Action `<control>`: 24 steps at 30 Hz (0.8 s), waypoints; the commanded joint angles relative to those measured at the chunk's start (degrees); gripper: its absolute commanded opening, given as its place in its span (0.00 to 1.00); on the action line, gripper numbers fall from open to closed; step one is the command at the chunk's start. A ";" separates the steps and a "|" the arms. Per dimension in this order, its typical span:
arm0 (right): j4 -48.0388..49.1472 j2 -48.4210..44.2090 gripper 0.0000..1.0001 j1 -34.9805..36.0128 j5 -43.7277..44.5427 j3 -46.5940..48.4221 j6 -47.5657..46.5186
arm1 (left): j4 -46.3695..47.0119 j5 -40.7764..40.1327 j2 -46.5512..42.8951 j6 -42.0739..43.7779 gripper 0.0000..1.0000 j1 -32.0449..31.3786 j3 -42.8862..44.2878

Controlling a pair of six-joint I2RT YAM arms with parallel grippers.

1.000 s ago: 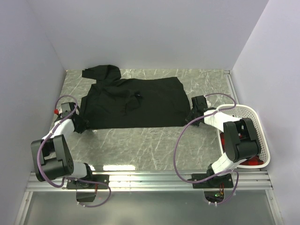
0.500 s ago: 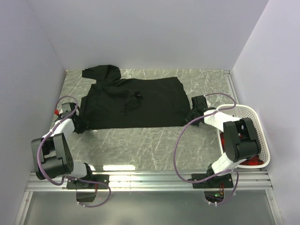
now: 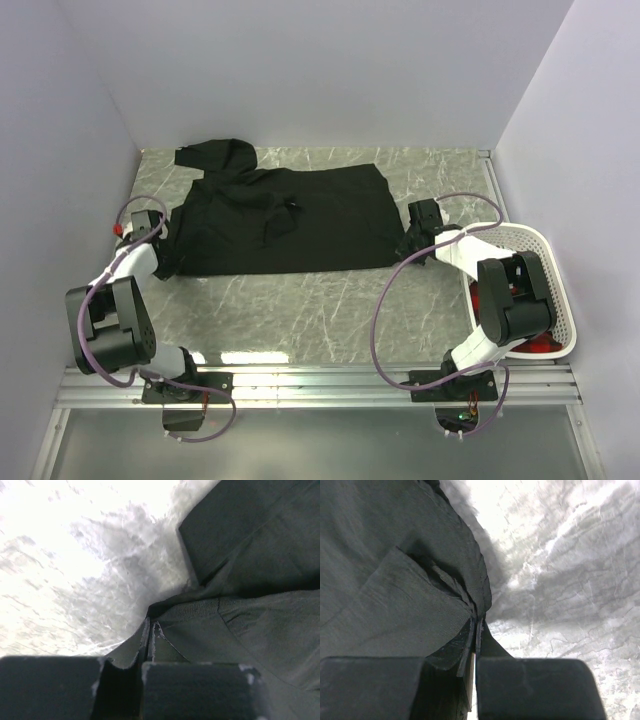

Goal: Fold and stack the long sleeve shirts
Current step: Fold the shirt

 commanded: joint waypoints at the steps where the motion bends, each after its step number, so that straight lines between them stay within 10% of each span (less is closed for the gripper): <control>1: -2.14 -1.63 0.00 -1.11 6.20 2.97 -2.11 | -1.84 -8.12 1.14 2.86 0.01 -0.10 3.91; 13: -6.09 -3.39 0.02 -1.20 7.44 2.88 -3.87 | -7.91 -16.12 -2.44 0.58 0.20 -4.77 2.51; 18: -7.32 -6.47 0.33 -0.68 8.84 3.58 -5.27 | -8.44 -16.04 -6.67 -0.83 0.61 -4.77 3.38; 24: -7.07 -9.28 0.57 5.46 12.27 8.94 -8.34 | -6.77 -6.40 -10.89 0.14 0.82 -8.27 6.63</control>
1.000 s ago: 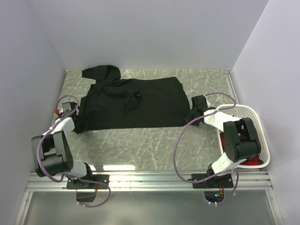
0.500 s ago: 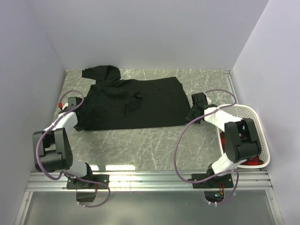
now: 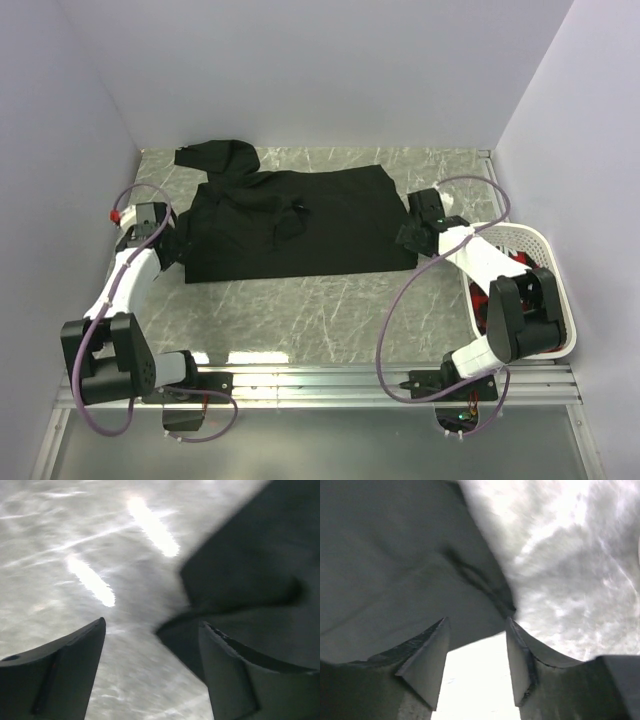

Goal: Fold and stack the long sleeve shirts
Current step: Fold the shirt

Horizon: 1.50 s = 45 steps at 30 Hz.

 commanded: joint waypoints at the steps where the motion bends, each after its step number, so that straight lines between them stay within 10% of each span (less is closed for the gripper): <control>1: 2.07 -4.23 0.58 5.14 3.70 4.66 -3.69 | 1.80 7.00 -1.47 0.70 0.84 -2.84 3.55; 18: 22.73 16.49 0.61 22.03 -24.66 24.85 -24.70 | 5.41 16.43 4.33 5.37 0.99 -6.62 3.21; 45: 17.90 43.66 0.59 22.03 -29.53 45.79 -28.22 | 7.43 18.01 0.38 5.02 0.99 -6.71 1.36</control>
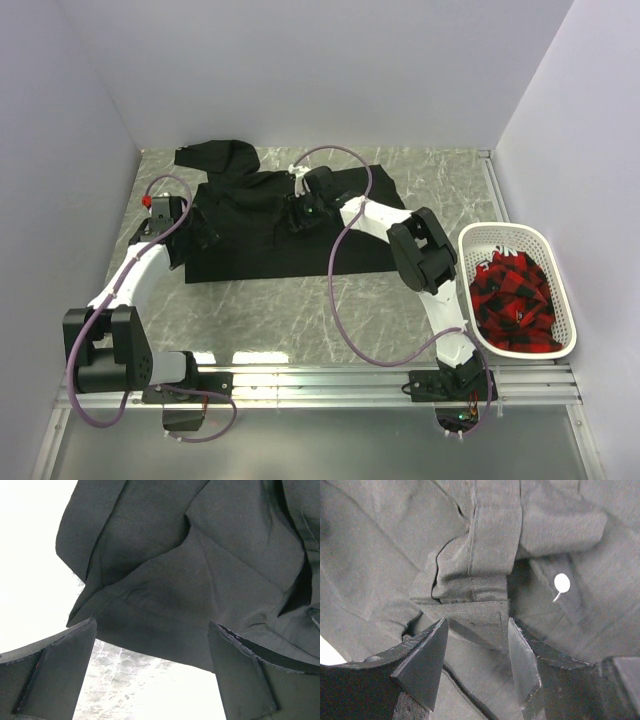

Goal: Fold and stack the long sleeve shirts
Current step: Fold the shirt

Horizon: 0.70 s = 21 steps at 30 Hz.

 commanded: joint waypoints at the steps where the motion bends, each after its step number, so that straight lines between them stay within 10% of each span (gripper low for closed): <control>1: 0.04 0.54 0.59 -0.26 1.90 3.59 -1.36 | 1.44 1.11 -1.79 0.53 0.99 -0.06 -0.32; 8: -0.13 0.54 0.72 -0.35 3.33 4.29 0.40 | 1.62 1.64 -1.96 0.62 0.99 -0.06 -0.41; 21: -1.54 4.05 0.65 -0.35 -3.27 8.08 1.72 | 1.79 1.90 -2.23 0.71 0.99 -0.06 -0.59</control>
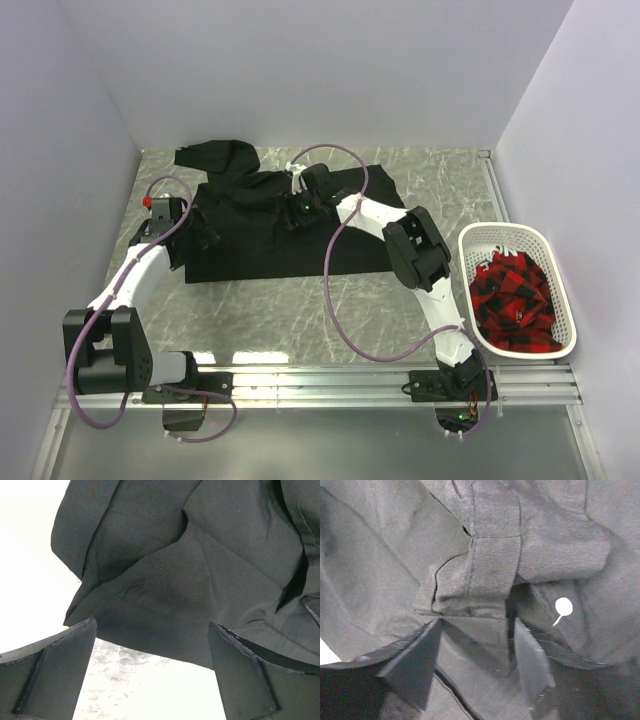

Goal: Fold and stack the long sleeve shirts
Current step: Fold the shirt

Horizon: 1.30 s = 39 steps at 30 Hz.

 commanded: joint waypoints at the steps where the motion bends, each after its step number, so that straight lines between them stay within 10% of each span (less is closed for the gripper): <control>1: 0.53 0.32 0.63 -0.33 -1.85 2.42 0.56 | 1.53 0.72 -1.88 0.69 0.99 0.02 -0.04; 8: -0.43 -3.02 0.36 -0.33 -0.18 1.71 -1.28 | 1.70 1.25 -1.79 0.60 0.99 0.02 0.05; 12: -1.39 -6.00 0.00 -0.24 2.45 2.24 -3.48 | 1.79 1.60 -1.70 0.60 0.99 -0.06 -0.13; 23: -9.48 -13.04 0.00 -0.15 5.36 7.16 -7.61 | 1.88 1.69 -2.23 0.60 0.99 -0.06 -0.22; 39: -15.46 -36.32 0.00 -0.15 20.98 -9.44 -17.45 | 1.97 1.69 -2.76 0.51 0.99 -0.06 -0.57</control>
